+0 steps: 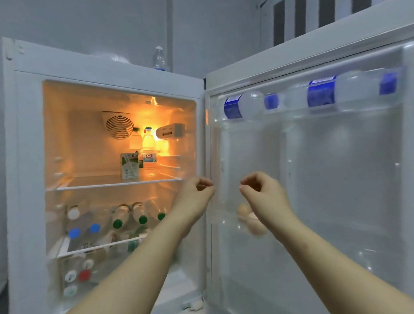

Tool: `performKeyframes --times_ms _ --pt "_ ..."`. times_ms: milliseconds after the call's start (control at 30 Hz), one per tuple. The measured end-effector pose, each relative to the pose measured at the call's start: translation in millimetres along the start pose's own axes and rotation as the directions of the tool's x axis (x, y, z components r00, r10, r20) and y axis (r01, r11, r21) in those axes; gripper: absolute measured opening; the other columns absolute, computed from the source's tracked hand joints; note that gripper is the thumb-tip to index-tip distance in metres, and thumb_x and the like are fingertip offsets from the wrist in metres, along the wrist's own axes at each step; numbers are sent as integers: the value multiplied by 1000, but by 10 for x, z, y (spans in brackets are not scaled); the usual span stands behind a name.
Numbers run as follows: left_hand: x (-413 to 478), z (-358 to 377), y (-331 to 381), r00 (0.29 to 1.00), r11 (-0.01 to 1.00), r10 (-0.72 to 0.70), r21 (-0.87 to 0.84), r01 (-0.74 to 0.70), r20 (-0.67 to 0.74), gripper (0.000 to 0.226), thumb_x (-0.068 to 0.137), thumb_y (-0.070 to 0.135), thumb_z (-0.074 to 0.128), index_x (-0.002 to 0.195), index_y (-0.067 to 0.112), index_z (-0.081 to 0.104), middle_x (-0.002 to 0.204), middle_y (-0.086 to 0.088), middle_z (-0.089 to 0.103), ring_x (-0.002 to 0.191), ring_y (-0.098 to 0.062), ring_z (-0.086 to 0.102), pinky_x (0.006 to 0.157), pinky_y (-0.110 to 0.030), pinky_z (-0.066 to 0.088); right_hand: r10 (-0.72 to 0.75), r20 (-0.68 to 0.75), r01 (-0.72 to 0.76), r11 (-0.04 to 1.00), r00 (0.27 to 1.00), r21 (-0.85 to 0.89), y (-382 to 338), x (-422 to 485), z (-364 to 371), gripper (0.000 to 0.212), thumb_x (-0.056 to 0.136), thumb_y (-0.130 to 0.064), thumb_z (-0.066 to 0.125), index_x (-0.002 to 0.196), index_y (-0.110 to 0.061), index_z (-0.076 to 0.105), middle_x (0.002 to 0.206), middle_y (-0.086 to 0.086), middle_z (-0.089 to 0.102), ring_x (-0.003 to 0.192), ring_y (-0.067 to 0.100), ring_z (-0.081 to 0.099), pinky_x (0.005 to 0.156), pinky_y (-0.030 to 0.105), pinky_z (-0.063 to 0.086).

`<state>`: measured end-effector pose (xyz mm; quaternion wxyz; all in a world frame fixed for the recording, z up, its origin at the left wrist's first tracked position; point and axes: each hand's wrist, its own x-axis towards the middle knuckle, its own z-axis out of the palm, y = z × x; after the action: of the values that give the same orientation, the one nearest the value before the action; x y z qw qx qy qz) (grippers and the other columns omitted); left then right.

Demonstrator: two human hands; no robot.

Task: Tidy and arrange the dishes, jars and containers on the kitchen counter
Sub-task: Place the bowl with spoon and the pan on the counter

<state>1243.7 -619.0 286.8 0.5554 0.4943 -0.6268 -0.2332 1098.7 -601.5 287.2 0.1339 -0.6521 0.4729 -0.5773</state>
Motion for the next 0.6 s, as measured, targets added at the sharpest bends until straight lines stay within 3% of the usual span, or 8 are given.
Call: performKeyframes --times_ms 67,200,333,500,600 --pt "157 51 -18 1000 999 20 28 -20 4 8 92 17 52 93 23 55 90 4 57 92 -17 56 81 -30 45 -18 19 20 991 1000 -130 63 168 -21 10 89 -14 51 93 -17 59 88 -5 58 84 12 51 64 20 34" --pt "450 340 -159 989 975 77 197 -101 127 16 91 17 51 104 21 59 102 2 60 97 -15 56 83 -25 44 113 131 -47 903 985 -428 381 451 27 23 89 -13 47 107 -11 61 111 6 63 101 23 55 72 22 35" --pt "621 503 -242 973 952 66 279 -128 221 26 93 15 46 117 17 58 116 -1 59 104 -16 53 85 -24 42 256 210 -111 842 944 -528 531 533 78 26 88 -16 47 108 -12 62 113 11 63 103 26 58 77 26 42" --pt "834 679 -375 932 930 5 342 -138 362 33 94 11 42 125 16 52 129 -7 51 115 -21 49 87 -25 39 309 324 -11 738 894 -674 583 527 154 18 90 -27 44 90 -13 55 103 13 63 87 25 54 69 25 37" --pt "921 751 -452 892 899 8 386 -204 452 39 92 9 46 130 16 49 137 -9 45 122 -23 46 91 -25 36 315 349 34 698 882 -715 562 527 171 23 94 -28 39 92 -13 56 113 16 63 88 26 51 71 26 34"
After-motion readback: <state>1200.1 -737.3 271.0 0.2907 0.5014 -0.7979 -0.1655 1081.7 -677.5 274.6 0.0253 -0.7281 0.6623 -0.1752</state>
